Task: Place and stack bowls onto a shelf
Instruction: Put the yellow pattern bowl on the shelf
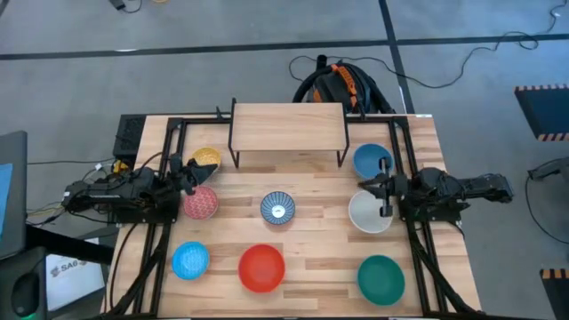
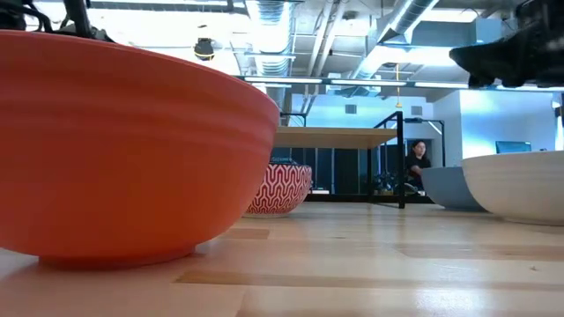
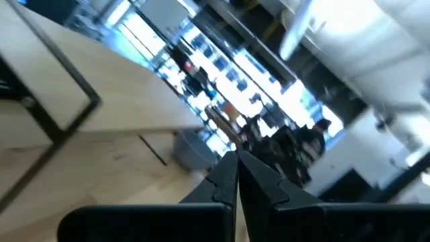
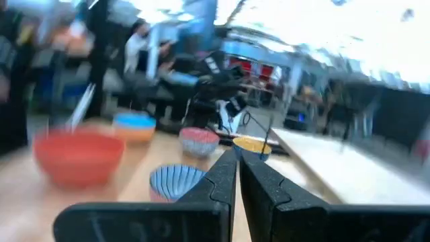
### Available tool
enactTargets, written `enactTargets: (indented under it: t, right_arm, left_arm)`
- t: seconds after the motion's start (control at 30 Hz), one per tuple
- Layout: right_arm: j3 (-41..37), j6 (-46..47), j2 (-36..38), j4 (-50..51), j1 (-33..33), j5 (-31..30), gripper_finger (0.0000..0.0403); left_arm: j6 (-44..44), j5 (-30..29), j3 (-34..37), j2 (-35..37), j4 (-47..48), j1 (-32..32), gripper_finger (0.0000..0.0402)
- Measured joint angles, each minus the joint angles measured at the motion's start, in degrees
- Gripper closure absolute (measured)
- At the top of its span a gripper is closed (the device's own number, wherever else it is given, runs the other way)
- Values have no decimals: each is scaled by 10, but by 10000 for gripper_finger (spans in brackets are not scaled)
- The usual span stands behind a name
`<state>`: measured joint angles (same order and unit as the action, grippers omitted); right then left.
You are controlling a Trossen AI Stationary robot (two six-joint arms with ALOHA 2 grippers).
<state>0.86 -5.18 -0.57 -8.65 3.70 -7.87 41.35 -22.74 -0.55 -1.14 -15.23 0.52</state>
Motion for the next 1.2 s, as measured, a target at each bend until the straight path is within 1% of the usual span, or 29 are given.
enactTargets:
  t: [0.1,0.2,0.27,0.37,0.43,0.47,0.53,0.6,0.7,0.77,0.87,0.97,1.03,1.1,1.2]
  right_arm:
    - [0,221,-7,6,-10,-65,355]
    - [0,425,-27,11,-23,-113,355]
    - [0,535,-42,-1,-36,-130,355]
    - [0,687,-69,-29,-58,-135,355]
    - [0,765,-89,-52,-71,-128,355]
    - [0,789,-100,-64,-76,-121,355]
    - [0,809,-121,-87,-86,-103,355]
    - [0,802,-140,-108,-94,-98,355]
    - [1,806,-170,-137,-104,-100,355]
    - [1,817,-188,-152,-111,-93,355]
    - [19,830,-214,-172,-118,-54,355]
    - [68,807,-251,-181,-115,-8,355]
    - [108,769,-281,-180,-108,20,355]
    - [148,730,-309,-168,-101,40,355]
    - [198,682,-355,-132,-91,50,355]
  left_arm:
    - [-16,-24,-19,-10,21,0,384]
    - [-34,-71,-66,-33,59,3,357]
    - [-30,-111,-106,-57,120,13,334]
    - [12,-177,-175,-103,239,40,294]
    - [30,-204,-227,-140,317,64,269]
    - [32,-206,-251,-161,349,78,258]
    - [19,-199,-299,-206,415,108,240]
    - [2,-180,-346,-253,472,140,230]
    - [-26,-141,-399,-322,559,194,226]
    - [-50,-111,-422,-366,594,234,226]
    - [-92,-47,-437,-426,611,299,226]
    - [-115,28,-446,-478,615,363,226]
    - [-122,51,-453,-507,632,398,226]
    - [-125,59,-460,-529,656,426,226]
    - [-124,75,-463,-553,675,461,226]
